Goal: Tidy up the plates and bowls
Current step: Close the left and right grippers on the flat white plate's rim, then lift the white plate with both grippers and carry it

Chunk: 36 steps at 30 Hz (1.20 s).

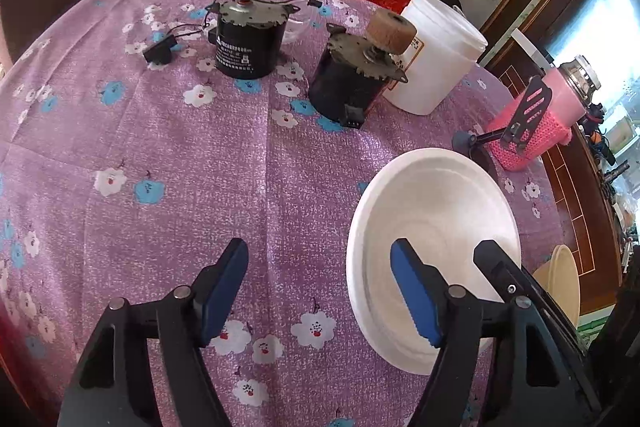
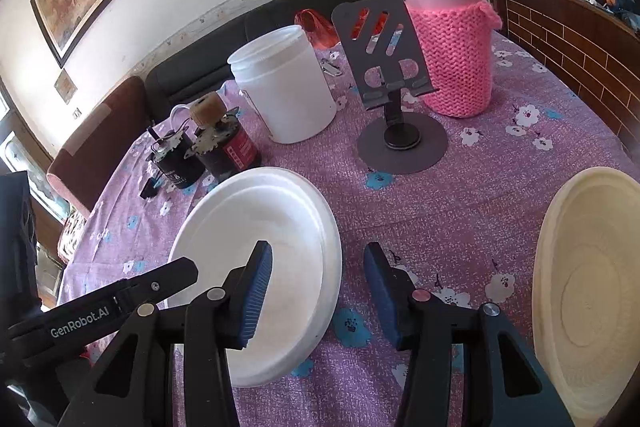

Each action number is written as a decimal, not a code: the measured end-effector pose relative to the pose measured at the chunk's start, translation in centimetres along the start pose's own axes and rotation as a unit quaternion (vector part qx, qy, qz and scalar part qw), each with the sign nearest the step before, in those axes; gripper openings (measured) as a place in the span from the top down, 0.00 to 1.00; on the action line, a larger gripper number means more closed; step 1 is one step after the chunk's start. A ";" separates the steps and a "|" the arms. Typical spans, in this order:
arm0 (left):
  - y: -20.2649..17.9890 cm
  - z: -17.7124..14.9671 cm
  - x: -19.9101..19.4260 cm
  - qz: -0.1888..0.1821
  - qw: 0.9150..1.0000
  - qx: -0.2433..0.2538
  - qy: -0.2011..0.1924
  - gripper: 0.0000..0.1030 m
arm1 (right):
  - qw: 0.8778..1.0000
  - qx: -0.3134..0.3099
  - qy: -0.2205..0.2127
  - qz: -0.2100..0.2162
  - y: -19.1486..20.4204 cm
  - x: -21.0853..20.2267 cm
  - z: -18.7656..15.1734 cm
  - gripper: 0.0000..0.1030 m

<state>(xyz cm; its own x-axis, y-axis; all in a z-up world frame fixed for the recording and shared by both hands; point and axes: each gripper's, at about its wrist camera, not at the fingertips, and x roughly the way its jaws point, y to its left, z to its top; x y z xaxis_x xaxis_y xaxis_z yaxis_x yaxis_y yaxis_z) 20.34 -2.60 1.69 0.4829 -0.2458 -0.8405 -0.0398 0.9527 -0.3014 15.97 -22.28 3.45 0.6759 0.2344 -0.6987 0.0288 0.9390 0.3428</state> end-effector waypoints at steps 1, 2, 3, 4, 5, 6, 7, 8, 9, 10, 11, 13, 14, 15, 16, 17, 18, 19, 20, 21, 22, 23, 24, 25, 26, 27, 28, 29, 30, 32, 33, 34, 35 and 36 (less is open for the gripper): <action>0.0 0.0 0.4 -0.004 1.000 -0.002 0.005 0.38 | 1.000 0.000 0.002 -0.001 0.0 0.2 -0.1 0.50; 0.1 0.1 0.8 -0.010 1.000 -0.003 0.010 0.40 | 1.000 0.000 0.003 -0.001 -0.1 0.3 -0.1 0.50; 0.0 0.1 0.9 -0.011 1.000 -0.003 0.010 0.42 | 1.000 0.000 0.004 0.000 -0.1 0.4 -0.1 0.51; -0.2 0.1 0.9 -0.012 1.000 0.000 0.004 0.43 | 1.000 0.001 0.007 0.001 -0.1 0.6 -0.2 0.53; -0.5 0.1 0.9 -0.014 1.000 0.005 0.004 0.45 | 1.000 0.002 0.010 0.002 -0.1 0.8 -0.2 0.54; -0.7 0.1 1.0 -0.018 1.000 0.011 0.007 0.50 | 1.000 0.004 0.013 0.004 -0.1 1.0 -0.3 0.54; -0.8 0.0 1.2 -0.019 1.000 0.014 0.009 0.54 | 1.000 0.005 0.016 0.006 -0.2 1.1 -0.3 0.54; -1.0 0.1 1.4 -0.017 1.000 0.016 0.011 0.55 | 1.000 0.007 0.018 0.007 -0.3 1.3 -0.4 0.55; -1.0 0.0 1.4 -0.016 1.000 0.017 0.011 0.55 | 1.000 0.008 0.020 0.008 -0.3 1.4 -0.4 0.55; -1.2 0.0 1.5 -0.015 1.000 0.019 0.010 0.60 | 1.000 0.010 0.020 0.007 -0.4 1.4 -0.4 0.55; -1.3 0.0 1.5 -0.014 1.000 0.022 0.010 0.64 | 1.000 0.010 0.020 0.007 -0.4 1.5 -0.5 0.55; -1.5 0.0 1.5 -0.012 1.000 0.026 0.009 0.69 | 1.000 0.011 0.019 0.007 -0.3 1.5 -0.4 0.55; -1.6 -0.1 1.4 -0.009 1.000 0.029 0.008 0.69 | 1.000 0.011 0.018 0.008 -0.3 1.5 -0.4 0.55; -1.9 -0.1 1.4 -0.005 0.999 0.034 0.005 0.70 | 1.000 0.011 0.018 0.008 -0.3 1.5 -0.4 0.55; -2.1 -0.1 1.4 -0.001 0.999 0.039 0.002 0.72 | 1.000 0.010 0.018 0.007 -0.3 1.5 -0.4 0.55; -2.3 -0.1 1.3 0.001 0.999 0.045 0.000 0.73 | 1.000 0.010 0.019 0.007 -0.3 1.6 -0.5 0.55; -2.5 -0.1 1.3 0.002 0.999 0.049 -0.001 0.75 | 1.000 0.011 0.020 0.007 -0.3 1.6 -0.5 0.55; -2.6 -0.2 1.2 0.002 0.999 0.052 -0.002 0.75 | 1.000 0.012 0.021 0.006 -0.4 1.6 -0.6 0.55; -2.7 -0.3 1.1 0.000 0.999 0.054 -0.002 0.75 | 1.000 0.012 0.022 0.005 -0.4 1.6 -0.6 0.55; -2.8 -0.4 1.0 -0.002 0.998 0.056 -0.002 0.75 | 1.000 0.011 0.022 0.005 -0.4 1.6 -0.7 0.55; -2.9 -0.5 1.0 -0.002 0.998 0.059 -0.003 0.75 | 1.000 0.012 0.022 0.005 -0.4 1.5 -0.7 0.55; -3.1 -0.5 1.0 -0.002 0.998 0.061 -0.004 0.75 | 1.000 0.012 0.021 0.005 -0.4 1.5 -0.7 0.55; -3.1 -0.6 1.0 -0.001 0.998 0.064 -0.005 0.75 | 1.000 0.012 0.021 0.005 -0.4 1.5 -0.6 0.55; -3.3 -0.6 1.0 -0.001 0.998 0.066 -0.004 0.75 | 1.000 0.012 0.021 0.006 -0.4 1.5 -0.6 0.55; -3.4 -0.6 1.1 -0.001 0.998 0.067 -0.003 0.75 | 1.000 0.012 0.021 0.007 -0.4 1.5 -0.7 0.55; -3.6 -0.6 1.2 -0.001 0.998 0.067 -0.003 0.75 | 1.000 0.013 0.022 0.008 -0.4 1.5 -0.7 0.55; -3.7 -0.7 1.3 -0.001 0.998 0.068 -0.002 0.75 | 1.000 0.013 0.022 0.008 -0.4 1.6 -0.7 0.58; -3.7 -0.7 1.4 0.000 0.998 0.070 -0.002 0.75 | 1.000 0.014 0.023 0.009 -0.4 1.6 -0.7 0.60; -3.8 -0.8 1.4 0.002 0.997 0.071 -0.002 0.75 | 1.000 0.014 0.024 0.011 -0.4 1.7 -0.7 0.64; -3.9 -0.9 1.5 0.001 0.997 0.072 0.001 0.77 | 0.999 0.013 0.026 0.014 -0.2 1.8 -0.8 0.69; -4.0 -1.0 1.5 0.003 0.997 0.075 0.001 0.79 | 0.999 0.013 0.028 0.016 -0.2 1.9 -0.8 0.74; -4.0 -1.0 1.3 0.005 0.997 0.077 0.000 0.79 | 0.999 0.011 0.030 0.018 0.0 2.0 -0.9 0.75; -4.0 -1.0 1.2 0.005 0.997 0.079 -0.002 0.79 | 0.999 0.009 0.030 0.015 0.1 2.1 -0.9 0.76; -4.0 -1.1 1.2 0.006 0.997 0.080 -0.003 0.79 | 0.999 0.006 0.029 0.013 0.2 2.1 -1.0 0.76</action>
<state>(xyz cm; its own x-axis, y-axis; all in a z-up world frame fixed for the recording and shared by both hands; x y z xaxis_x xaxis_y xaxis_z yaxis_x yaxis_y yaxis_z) 20.15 -6.87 1.42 0.4881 -0.2335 -0.8410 0.0937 0.9720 -0.2155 16.70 -21.35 1.45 0.6320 0.2726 -0.7255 0.0211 0.9297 0.3678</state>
